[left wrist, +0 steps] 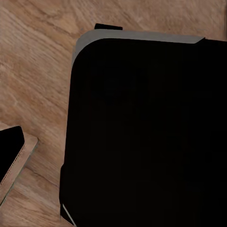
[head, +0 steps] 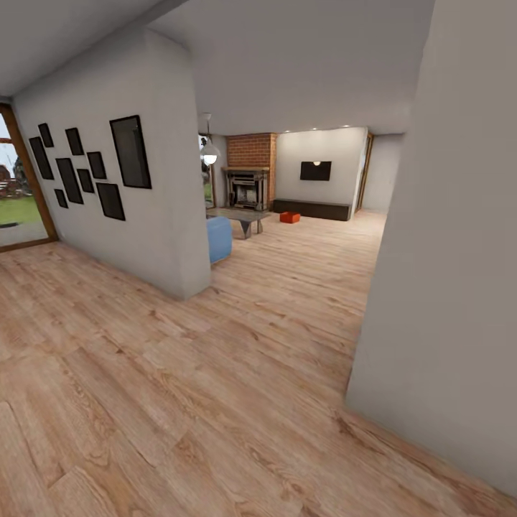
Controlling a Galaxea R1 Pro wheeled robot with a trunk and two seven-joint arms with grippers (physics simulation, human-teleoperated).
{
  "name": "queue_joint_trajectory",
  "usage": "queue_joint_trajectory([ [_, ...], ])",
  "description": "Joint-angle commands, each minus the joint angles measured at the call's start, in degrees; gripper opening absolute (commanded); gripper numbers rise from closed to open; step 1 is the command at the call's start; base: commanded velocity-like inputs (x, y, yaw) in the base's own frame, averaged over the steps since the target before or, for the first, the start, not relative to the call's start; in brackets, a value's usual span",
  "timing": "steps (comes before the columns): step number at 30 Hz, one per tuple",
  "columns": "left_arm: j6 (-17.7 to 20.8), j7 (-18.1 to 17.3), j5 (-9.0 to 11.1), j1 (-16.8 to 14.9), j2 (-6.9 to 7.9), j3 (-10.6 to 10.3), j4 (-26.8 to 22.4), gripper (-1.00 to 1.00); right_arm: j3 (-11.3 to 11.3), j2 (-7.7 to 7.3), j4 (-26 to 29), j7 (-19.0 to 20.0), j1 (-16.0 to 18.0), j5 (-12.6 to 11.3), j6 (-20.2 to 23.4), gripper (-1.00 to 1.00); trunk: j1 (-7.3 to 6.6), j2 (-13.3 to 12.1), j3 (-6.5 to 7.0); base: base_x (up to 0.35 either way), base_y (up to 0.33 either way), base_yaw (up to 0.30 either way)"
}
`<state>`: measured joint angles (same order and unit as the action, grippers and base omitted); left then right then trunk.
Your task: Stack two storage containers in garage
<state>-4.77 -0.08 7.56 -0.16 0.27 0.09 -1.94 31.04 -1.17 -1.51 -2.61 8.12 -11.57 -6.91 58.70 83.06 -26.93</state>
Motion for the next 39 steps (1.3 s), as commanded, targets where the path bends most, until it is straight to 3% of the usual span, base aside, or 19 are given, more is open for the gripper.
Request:
queue_joint_trajectory([
  [1, -0.14, -0.01, 0.44, -0.02, 0.0, -0.03, 0.01, 1.0, 0.47, 0.03, -0.16, -0.03, 0.06, -0.54, -0.32, 1.0, 0.03, 0.02, -0.05, 0.315, 0.0, 0.0],
  [39, -0.07, -0.01, 0.44, -0.02, 0.0, -0.11, 0.01, 1.0, 0.52, -0.04, -0.19, -0.03, 0.06, -1.18, -0.21, 1.0, 0.03, 0.02, -0.05, 0.318, 0.0, 0.0],
])
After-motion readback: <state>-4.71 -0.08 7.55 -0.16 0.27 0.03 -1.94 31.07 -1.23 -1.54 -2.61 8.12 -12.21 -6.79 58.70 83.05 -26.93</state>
